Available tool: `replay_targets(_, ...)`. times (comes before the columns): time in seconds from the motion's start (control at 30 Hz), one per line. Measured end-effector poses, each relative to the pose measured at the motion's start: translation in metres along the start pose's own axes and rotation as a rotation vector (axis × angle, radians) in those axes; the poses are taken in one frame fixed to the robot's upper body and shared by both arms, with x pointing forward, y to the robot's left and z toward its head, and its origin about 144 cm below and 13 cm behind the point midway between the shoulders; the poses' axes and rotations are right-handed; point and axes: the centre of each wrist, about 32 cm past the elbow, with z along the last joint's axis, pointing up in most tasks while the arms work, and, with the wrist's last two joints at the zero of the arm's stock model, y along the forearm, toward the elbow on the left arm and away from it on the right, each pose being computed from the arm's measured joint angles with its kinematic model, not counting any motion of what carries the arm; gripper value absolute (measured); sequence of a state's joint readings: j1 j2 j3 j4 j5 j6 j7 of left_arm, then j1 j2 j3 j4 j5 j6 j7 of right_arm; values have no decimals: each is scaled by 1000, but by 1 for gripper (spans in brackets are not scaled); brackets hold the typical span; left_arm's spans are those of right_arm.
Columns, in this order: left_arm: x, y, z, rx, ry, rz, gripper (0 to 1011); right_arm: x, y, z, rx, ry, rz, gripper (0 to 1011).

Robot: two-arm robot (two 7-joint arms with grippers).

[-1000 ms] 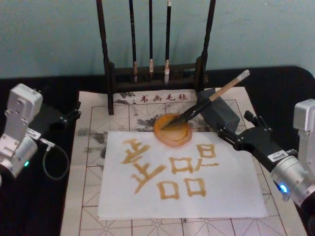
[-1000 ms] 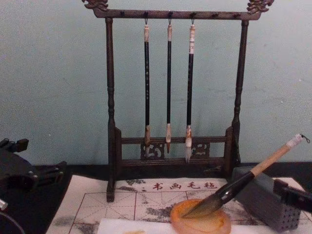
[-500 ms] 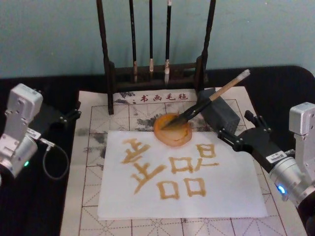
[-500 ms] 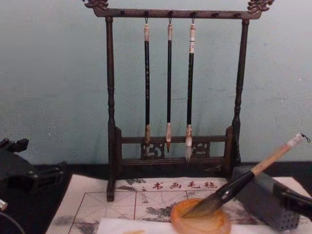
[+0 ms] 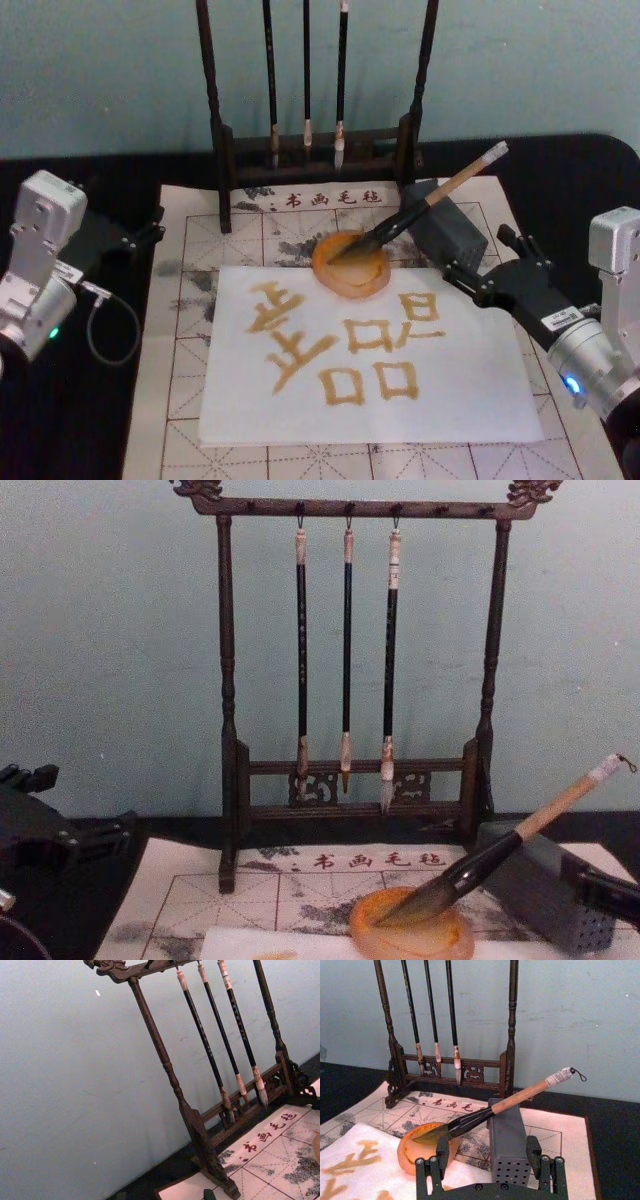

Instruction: Pick up the brush from the inkstone, write on the paper, then place the brush back to its original position.

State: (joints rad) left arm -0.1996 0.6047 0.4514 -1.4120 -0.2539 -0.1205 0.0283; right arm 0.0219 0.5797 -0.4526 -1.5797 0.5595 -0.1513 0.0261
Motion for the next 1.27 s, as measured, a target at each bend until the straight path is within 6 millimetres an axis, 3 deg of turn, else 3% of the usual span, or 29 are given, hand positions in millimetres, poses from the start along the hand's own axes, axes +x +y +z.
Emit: replay_targets(1.27,0,0,0,0,0,0,1001,0,0,0,-1,3,1,1000)
